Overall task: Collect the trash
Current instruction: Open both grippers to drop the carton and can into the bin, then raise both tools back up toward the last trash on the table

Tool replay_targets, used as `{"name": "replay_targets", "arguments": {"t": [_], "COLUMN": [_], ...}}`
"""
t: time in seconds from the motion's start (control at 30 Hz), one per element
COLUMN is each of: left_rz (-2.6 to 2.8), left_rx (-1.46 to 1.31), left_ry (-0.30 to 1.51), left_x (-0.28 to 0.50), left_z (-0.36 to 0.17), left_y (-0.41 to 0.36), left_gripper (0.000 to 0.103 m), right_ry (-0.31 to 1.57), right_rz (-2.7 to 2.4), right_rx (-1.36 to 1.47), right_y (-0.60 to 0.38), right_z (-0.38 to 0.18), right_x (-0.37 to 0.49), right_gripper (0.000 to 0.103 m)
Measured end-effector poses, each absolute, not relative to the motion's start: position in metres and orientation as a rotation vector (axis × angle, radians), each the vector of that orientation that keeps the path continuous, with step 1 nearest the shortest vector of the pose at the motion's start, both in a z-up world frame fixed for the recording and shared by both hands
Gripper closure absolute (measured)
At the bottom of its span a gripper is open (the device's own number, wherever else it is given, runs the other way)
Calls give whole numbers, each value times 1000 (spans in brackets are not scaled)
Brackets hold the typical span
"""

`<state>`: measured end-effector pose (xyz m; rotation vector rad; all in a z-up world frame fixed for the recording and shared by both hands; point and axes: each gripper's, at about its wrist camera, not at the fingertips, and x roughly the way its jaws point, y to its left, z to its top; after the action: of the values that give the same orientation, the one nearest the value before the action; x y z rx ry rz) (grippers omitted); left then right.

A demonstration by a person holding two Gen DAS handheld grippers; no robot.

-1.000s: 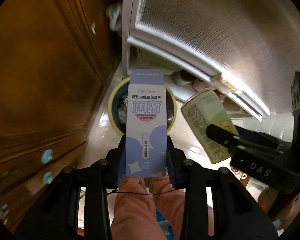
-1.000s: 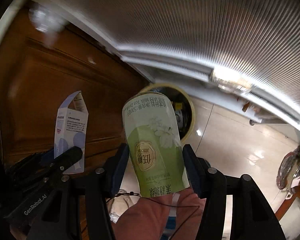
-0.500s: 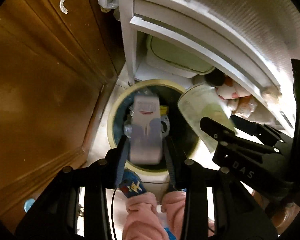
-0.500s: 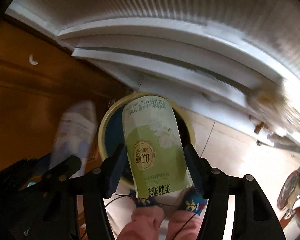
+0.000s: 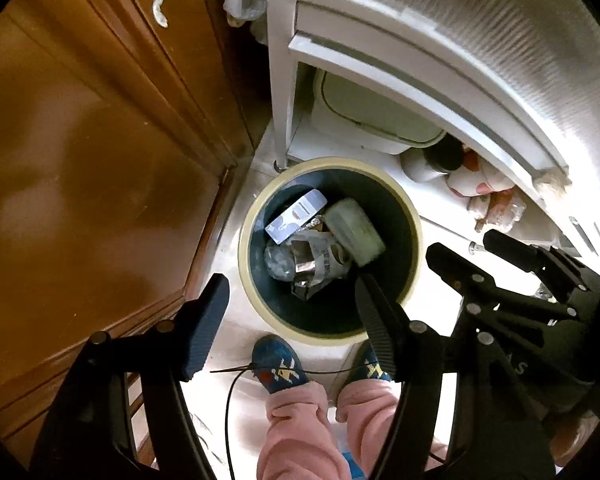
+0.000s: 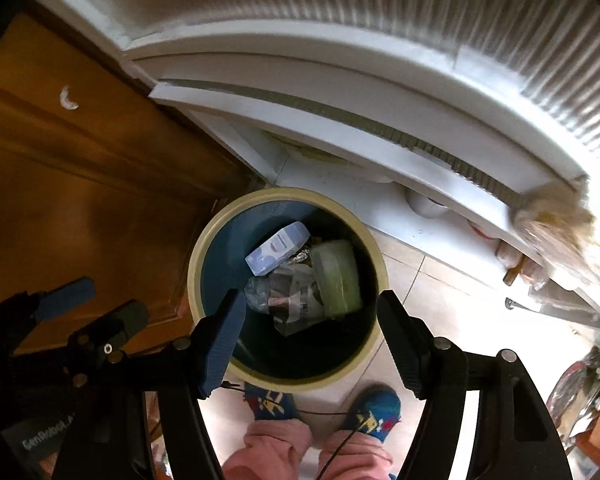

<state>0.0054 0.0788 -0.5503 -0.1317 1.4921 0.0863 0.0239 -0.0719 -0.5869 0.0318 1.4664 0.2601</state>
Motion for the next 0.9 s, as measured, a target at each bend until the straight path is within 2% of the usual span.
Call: {"name": "replay_targets", "arguments": {"t": [0.27, 0.43, 0.9], "left_rz": [68, 50, 4], "left_rx": [-171, -188, -172], "left_ry": [1466, 1440, 1330], "left_x": [-9, -22, -58], "left_z": [-489, -429, -251], "left_y": [79, 74, 66], "left_gripper": [40, 40, 39], "right_ry": [1448, 1433, 1334], "right_rz": [284, 289, 305], "right_rx": [23, 28, 42], "right_y": [-75, -78, -88], "right_z": [-534, -486, -310], "right_x": [1, -11, -37], "right_gripper": [34, 34, 34]}}
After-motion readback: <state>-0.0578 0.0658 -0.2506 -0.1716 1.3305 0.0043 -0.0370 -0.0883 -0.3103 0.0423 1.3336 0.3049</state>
